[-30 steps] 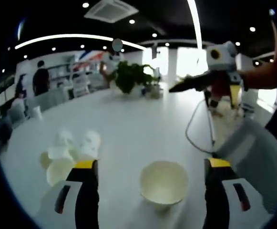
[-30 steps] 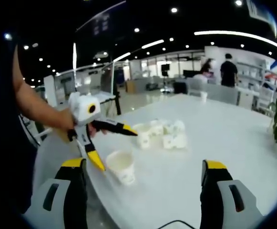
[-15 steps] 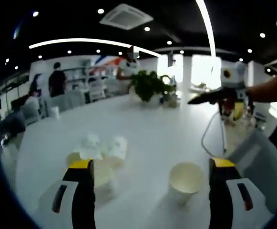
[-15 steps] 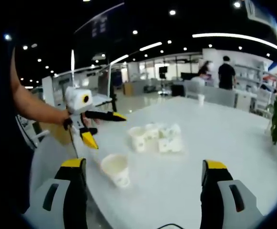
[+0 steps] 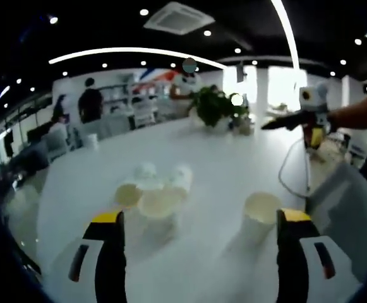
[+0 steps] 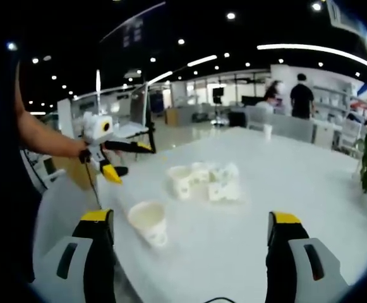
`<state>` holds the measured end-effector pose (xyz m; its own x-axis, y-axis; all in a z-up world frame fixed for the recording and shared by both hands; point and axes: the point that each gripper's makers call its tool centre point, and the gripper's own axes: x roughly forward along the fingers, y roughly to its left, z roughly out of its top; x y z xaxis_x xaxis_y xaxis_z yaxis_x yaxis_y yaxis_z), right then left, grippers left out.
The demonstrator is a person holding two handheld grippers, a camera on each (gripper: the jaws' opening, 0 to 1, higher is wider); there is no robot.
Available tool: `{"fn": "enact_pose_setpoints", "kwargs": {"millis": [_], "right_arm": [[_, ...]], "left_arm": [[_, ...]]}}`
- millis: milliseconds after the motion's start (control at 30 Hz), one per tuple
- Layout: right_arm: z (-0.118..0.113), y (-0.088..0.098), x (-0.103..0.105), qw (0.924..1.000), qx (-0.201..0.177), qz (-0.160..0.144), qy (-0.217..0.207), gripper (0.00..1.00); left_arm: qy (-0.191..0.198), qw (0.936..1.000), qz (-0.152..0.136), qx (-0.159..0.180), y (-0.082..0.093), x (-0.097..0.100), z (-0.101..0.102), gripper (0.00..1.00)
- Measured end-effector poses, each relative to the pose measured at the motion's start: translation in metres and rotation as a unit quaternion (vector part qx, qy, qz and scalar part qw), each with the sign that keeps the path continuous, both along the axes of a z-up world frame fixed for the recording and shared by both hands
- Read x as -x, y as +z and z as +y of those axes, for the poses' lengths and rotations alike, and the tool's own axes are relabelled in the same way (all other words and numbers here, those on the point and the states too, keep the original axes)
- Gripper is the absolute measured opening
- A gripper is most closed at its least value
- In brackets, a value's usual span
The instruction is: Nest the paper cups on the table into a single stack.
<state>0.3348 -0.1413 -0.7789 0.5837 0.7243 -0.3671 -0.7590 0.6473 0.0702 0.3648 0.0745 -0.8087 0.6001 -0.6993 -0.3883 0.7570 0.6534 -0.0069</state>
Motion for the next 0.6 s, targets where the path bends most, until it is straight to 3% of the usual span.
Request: {"fn": "enact_pose_setpoints", "kwargs": {"millis": [133, 200, 367, 600], "right_arm": [[-0.004, -0.008, -0.001, 0.9999, 0.013, 0.001, -0.001, 1.0], [-0.007, -0.011, -0.003, 0.9995, 0.025, -0.018, 0.002, 1.0], [-0.011, -0.018, -0.008, 0.9987, 0.046, -0.023, 0.0, 1.0], [-0.011, -0.021, -0.011, 0.9985, 0.049, -0.025, -0.002, 1.0]], "left_arm": [[0.013, 0.9999, 0.003, 0.001, 0.0, 0.003, 0.009, 0.98], [0.019, 0.9998, 0.004, 0.0, -0.001, 0.005, 0.014, 0.98], [0.025, 0.9997, 0.004, -0.004, -0.003, 0.008, 0.025, 0.98], [0.034, 0.9994, 0.008, -0.003, -0.007, 0.009, 0.036, 0.98]]}}
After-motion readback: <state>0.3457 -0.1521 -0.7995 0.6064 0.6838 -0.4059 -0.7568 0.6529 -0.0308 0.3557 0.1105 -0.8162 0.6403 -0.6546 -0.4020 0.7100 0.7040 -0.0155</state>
